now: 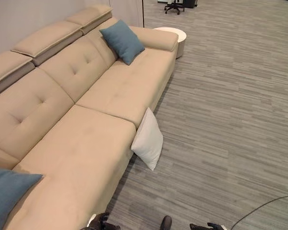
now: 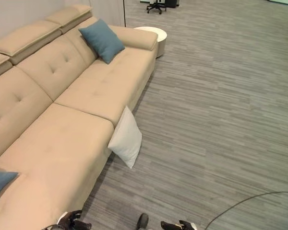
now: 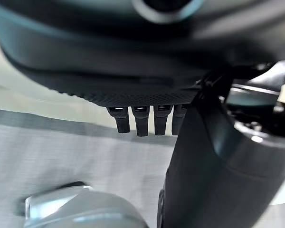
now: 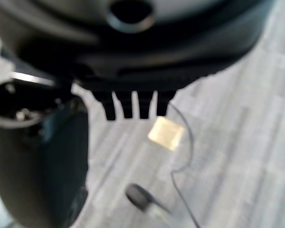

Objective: Pick up all the scattered cushions and arrange them neatly on the sofa.

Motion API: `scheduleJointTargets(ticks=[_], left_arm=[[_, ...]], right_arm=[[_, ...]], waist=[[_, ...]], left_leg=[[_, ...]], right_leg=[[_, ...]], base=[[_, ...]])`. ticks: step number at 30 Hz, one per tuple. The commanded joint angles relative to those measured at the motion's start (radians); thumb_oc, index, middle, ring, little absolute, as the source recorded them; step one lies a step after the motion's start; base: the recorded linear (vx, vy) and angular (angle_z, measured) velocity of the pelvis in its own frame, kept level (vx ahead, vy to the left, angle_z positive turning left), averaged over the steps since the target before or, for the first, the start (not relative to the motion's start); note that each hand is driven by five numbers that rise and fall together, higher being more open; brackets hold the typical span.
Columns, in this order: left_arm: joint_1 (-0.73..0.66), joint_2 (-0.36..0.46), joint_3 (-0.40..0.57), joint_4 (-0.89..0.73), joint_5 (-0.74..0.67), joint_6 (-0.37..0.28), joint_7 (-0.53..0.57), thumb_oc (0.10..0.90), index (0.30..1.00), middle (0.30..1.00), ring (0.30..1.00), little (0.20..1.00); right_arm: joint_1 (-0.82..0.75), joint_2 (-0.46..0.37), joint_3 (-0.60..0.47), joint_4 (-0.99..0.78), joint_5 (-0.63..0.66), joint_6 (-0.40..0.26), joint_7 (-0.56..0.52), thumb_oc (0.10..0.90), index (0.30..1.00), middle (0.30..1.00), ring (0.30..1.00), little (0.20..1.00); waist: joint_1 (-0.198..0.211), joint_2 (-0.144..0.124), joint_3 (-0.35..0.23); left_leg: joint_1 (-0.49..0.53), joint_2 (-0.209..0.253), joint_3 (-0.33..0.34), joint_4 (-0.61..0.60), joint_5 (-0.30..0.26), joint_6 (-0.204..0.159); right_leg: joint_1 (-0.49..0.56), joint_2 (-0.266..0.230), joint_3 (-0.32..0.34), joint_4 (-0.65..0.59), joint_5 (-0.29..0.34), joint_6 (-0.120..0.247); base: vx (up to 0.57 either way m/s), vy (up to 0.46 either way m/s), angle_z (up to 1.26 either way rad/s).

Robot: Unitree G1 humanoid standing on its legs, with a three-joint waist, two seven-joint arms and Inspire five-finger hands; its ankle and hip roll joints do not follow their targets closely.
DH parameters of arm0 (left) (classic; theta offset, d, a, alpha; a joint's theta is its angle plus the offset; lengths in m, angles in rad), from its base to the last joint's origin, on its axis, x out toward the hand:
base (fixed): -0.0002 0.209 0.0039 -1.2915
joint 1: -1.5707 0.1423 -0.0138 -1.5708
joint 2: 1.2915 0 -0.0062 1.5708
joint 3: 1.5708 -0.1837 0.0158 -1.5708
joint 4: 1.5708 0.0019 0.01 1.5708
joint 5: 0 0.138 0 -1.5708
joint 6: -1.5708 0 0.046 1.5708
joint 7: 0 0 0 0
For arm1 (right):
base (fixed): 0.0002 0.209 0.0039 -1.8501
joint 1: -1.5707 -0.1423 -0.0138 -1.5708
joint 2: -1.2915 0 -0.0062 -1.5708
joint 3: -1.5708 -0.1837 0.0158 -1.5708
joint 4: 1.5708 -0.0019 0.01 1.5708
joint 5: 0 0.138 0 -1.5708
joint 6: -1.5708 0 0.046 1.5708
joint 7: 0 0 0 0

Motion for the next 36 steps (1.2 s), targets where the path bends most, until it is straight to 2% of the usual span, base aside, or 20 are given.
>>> scheduleJointTargets(ticks=[1,2,3,5,6,7,9,11,15,16,18,20,21,22,24,25,30,32,33,36], left_arm=[[-0.032,-0.031,-0.063,-0.003,0.029,-0.008,-0.006,0.800,0.900,0.900,0.900,0.900],[-0.034,-0.033,-0.070,-0.005,0.033,-0.008,-0.006,0.800,0.900,0.900,0.900,0.900],[-0.036,-0.036,-0.071,-0.006,0.038,-0.009,-0.008,0.800,0.900,0.900,0.900,0.900],[-0.035,-0.037,-0.071,-0.011,0.041,-0.010,-0.012,0.800,0.900,0.900,0.900,0.900],[-0.034,-0.037,-0.071,-0.011,0.041,-0.010,-0.012,0.800,0.900,0.900,0.900,0.900],[-0.030,-0.036,-0.066,-0.009,0.041,-0.013,-0.014,0.800,0.900,0.900,0.900,0.900],[-0.022,-0.037,-0.059,0.000,0.039,-0.014,-0.014,0.800,0.900,0.900,0.900,0.900],[-0.002,-0.036,-0.036,0.010,0.031,-0.008,-0.019,0.800,0.900,0.900,0.900,0.900],[0.021,-0.035,-0.020,0.022,0.034,-0.004,-0.029,0.800,0.900,0.900,0.900,0.900],[0.021,-0.033,-0.017,0.022,0.033,-0.003,-0.033,0.800,0.900,0.900,0.900,0.900],[0.015,-0.023,-0.015,0.018,0.029,0.001,-0.036,0.800,0.900,0.900,0.900,0.900],[-0.005,-0.010,-0.022,0.011,0.019,0.003,-0.029,0.800,0.900,0.900,0.900,0.900],[-0.012,-0.005,-0.028,0.008,0.020,0.005,-0.027,0.800,0.900,0.900,0.900,0.900],[-0.012,-0.004,-0.027,0.005,0.018,0.004,-0.023,0.800,0.900,0.900,0.900,0.900],[-0.015,0.001,-0.028,0.002,0.013,0.000,-0.016,0.800,0.900,0.900,0.900,0.900],[-0.018,0.003,-0.029,0.003,0.016,-0.001,-0.016,0.800,0.900,0.900,0.900,0.900],[-0.024,0.000,-0.033,0.015,0.037,-0.008,-0.011,0.800,0.900,0.900,0.900,0.900],[-0.009,-0.009,-0.032,0.029,0.053,-0.011,-0.015,0.800,0.900,0.900,0.900,0.900],[-0.009,-0.009,-0.032,0.029,0.053,-0.011,-0.015,0.800,0.900,0.900,0.900,0.900],[0.006,-0.017,-0.028,0.039,0.058,-0.009,-0.014,0.800,0.900,0.900,0.900,0.900]], right_arm=[[0.006,-0.061,0.001,0.000,0.011,-0.007,-0.013,0.800,0.900,0.900,0.900,0.900],[0.009,-0.066,0.001,-0.001,0.007,-0.011,-0.015,0.800,0.900,0.900,0.900,0.900],[0.009,-0.069,0.004,0.000,-0.001,-0.014,-0.017,0.800,0.900,0.900,0.900,0.900],[0.011,-0.070,0.011,0.005,-0.012,-0.014,-0.018,0.800,0.900,0.900,0.900,0.900],[0.012,-0.071,0.012,0.005,-0.012,-0.014,-0.018,0.800,0.900,0.900,0.900,0.900],[0.014,-0.068,0.013,0.010,-0.015,-0.014,-0.018,0.800,0.900,0.900,0.900,0.900],[0.019,-0.063,0.009,0.014,-0.012,-0.015,-0.017,0.800,0.900,0.900,0.900,0.900],[0.026,-0.060,0.007,0.011,-0.017,-0.014,-0.012,0.800,0.900,0.900,0.900,0.900],[0.040,-0.050,0.008,0.011,-0.039,-0.012,-0.003,0.800,0.900,0.900,0.900,0.900],[0.042,-0.052,0.006,0.011,-0.048,-0.011,0.001,0.800,0.900,0.900,0.900,0.900],[0.033,-0.056,0.004,0.010,-0.058,-0.008,0.009,0.800,0.900,0.900,0.900,0.900],[0.009,-0.063,0.008,-0.004,-0.057,-0.005,0.008,0.800,0.900,0.900,0.900,0.900],[0.004,-0.061,0.008,-0.005,-0.054,-0.004,0.005,0.800,0.900,0.900,0.900,0.900],[0.006,-0.060,0.008,-0.007,-0.055,-0.005,0.004,0.800,0.900,0.900,0.900,0.900],[0.007,-0.059,0.012,-0.009,-0.053,-0.005,0.000,0.800,0.900,0.900,0.900,0.900],[0.005,-0.059,0.015,-0.008,-0.055,-0.004,0.001,0.800,0.900,0.900,0.900,0.900],[-0.011,-0.062,0.022,-0.005,-0.062,0.005,0.003,0.800,0.900,0.900,0.900,0.900],[-0.010,-0.060,0.030,-0.005,-0.069,0.006,0.006,0.800,0.900,0.900,0.900,0.900],[-0.010,-0.060,0.030,-0.006,-0.069,0.006,0.006,0.800,0.900,0.900,0.900,0.900],[-0.003,-0.053,0.047,-0.007,-0.073,-0.001,0.015,0.800,0.900,0.900,0.900,0.900]], waist=[[0.017,0.007,0.058],[0.021,0.007,0.054],[0.026,0.014,0.046],[0.044,0.035,0.037],[0.046,0.034,0.040],[0.066,0.050,0.033],[0.086,0.059,0.029],[0.095,0.067,0.009],[0.116,0.059,-0.028],[0.122,0.061,-0.036],[0.121,0.073,-0.031],[0.084,0.095,0.011],[0.072,0.107,0.019],[0.069,0.117,0.019],[0.066,0.122,0.015],[0.061,0.122,0.014],[0.036,0.106,0.023],[0.029,0.088,0.014],[0.029,0.089,0.015],[0.035,0.066,-0.006]], left_leg=[[-0.030,-0.042,0.024,-0.124,-0.022,0.044],[-0.029,-0.059,0.027,-0.179,-0.042,0.051],[-0.039,-0.079,0.030,-0.245,-0.036,0.054],[-0.043,-0.106,0.023,-0.395,0.021,0.052],[-0.035,-0.108,0.024,-0.404,0.024,0.052],[-0.054,-0.133,0.012,-0.494,0.091,0.046],[-0.071,-0.147,0.013,-0.535,0.129,0.044],[-0.038,-0.148,0.002,-0.572,0.128,0.067],[-0.015,-0.159,0.006,-0.547,0.101,0.091],[-0.004,-0.159,0.010,-0.545,0.089,0.099],[0.023,-0.153,0.012,-0.543,0.070,0.121],[0.046,-0.145,-0.006,-0.528,0.057,0.143],[0.056,-0.139,-0.012,-0.526,0.054,0.147],[0.072,-0.131,-0.015,-0.532,0.049,0.147],[0.108,-0.125,-0.029,-0.557,0.035,0.141],[0.132,-0.121,-0.033,-0.575,0.029,0.135],[0.204,-0.120,-0.045,-0.604,-0.014,0.104],[0.248,-0.113,-0.049,-0.609,-0.049,0.085],[0.250,-0.112,-0.049,-0.609,-0.050,0.085],[0.267,-0.077,-0.059,-0.580,-0.080,0.055]], right_leg=[[0.054,-0.034,0.081,0.006,-0.075,0.177],[0.064,-0.030,0.085,-0.003,-0.077,0.185],[0.074,-0.018,0.084,-0.016,-0.078,0.196],[0.100,0.015,0.094,-0.027,-0.090,0.200],[0.104,0.013,0.096,-0.027,-0.091,0.201],[0.138,0.048,0.115,-0.038,-0.106,0.201],[0.182,0.072,0.146,-0.046,-0.131,0.198],[0.209,0.084,0.168,-0.041,-0.161,0.192],[0.241,0.046,0.169,0.003,-0.204,0.207],[0.234,0.030,0.160,0.047,-0.206,0.220],[0.141,-0.004,0.154,0.264,-0.180,0.250],[-0.007,-0.023,0.153,0.502,-0.090,0.276],[-0.047,-0.033,0.143,0.560,-0.076,0.275],[-0.069,-0.050,0.124,0.568,-0.077,0.262],[-0.087,-0.082,0.077,0.467,-0.114,0.227],[-0.081,-0.092,0.060,0.398,-0.112,0.225],[-0.127,-0.122,0.056,0.111,0.000,0.271],[-0.112,-0.127,0.075,0.045,0.037,0.287],[-0.109,-0.126,0.074,0.042,0.038,0.287],[-0.072,-0.111,0.090,0.041,0.028,0.269]], base=[[0.24,-0.097,-0.25],[0.24,-0.076,-0.34],[0.24,-0.055,-0.32],[0.20,-0.029,-0.37],[0.25,-0.058,-0.41],[0.26,-0.061,-0.48],[0.31,-0.043,-0.51],[0.29,0.015,-0.64],[0.26,0.053,-0.36],[0.23,0.118,-0.26],[0.14,0.119,-0.32],[0.02,0.077,-0.12],[0.07,0.034,0.17],[0.17,-0.007,0.48],[0.25,-0.095,0.39],[0.25,-0.150,0.04],[0.24,-0.205,0.05],[0.30,-0.303,0.06],[0.28,-0.261,0.13],[0.24,-0.275,0.16]])
